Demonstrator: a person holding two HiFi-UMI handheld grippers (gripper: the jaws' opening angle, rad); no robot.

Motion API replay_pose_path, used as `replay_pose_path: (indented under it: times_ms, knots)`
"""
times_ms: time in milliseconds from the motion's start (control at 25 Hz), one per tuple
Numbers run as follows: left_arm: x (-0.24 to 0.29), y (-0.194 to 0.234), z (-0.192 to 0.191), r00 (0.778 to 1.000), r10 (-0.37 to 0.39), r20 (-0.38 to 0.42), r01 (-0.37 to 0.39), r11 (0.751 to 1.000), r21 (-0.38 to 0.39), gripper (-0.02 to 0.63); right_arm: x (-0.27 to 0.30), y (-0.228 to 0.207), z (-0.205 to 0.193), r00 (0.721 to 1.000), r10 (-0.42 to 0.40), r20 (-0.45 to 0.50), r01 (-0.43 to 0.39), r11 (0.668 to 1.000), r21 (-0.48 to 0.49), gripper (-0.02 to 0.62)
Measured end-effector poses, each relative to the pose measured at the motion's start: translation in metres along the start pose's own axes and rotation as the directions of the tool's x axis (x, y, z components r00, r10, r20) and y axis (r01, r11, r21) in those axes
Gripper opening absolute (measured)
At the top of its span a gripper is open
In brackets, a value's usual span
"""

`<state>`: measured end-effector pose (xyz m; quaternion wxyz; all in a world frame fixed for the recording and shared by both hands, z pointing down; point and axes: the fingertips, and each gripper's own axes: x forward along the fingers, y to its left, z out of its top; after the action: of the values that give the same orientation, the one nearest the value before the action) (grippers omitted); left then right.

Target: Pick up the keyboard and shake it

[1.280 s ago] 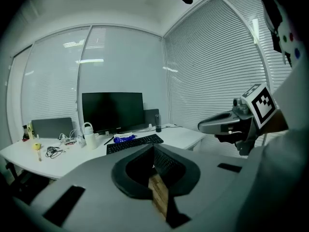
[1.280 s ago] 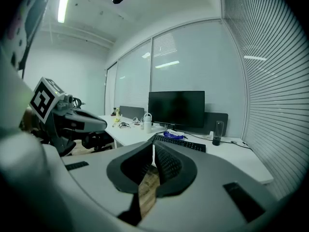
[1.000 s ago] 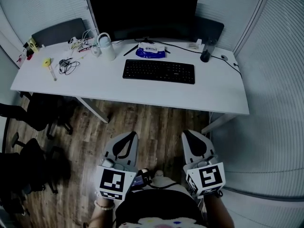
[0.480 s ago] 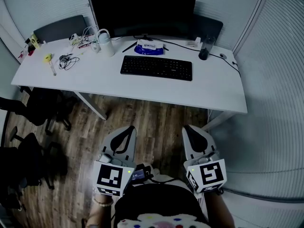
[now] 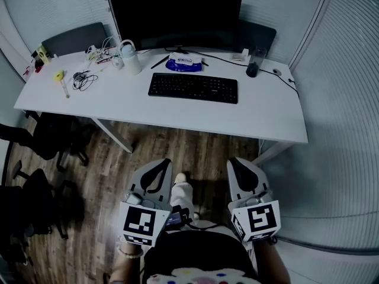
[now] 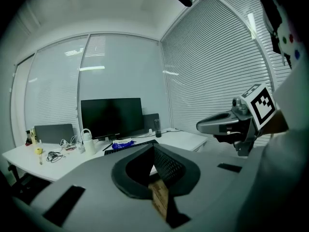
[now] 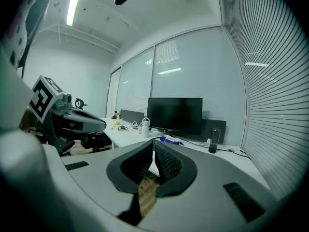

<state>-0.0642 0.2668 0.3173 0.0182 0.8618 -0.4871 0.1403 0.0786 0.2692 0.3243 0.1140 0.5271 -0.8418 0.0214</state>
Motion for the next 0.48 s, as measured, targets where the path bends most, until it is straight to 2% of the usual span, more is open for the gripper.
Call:
replay_pose_path:
  times_ms: [480]
  knots:
    - [0.059,0.024,0.001,0.999,-0.047,0.004,0.047,0.999,0.014,0.016,0.036,-0.034,-0.006,0.996,-0.083,-0.019,0.084,0.995,0.046,0.041]
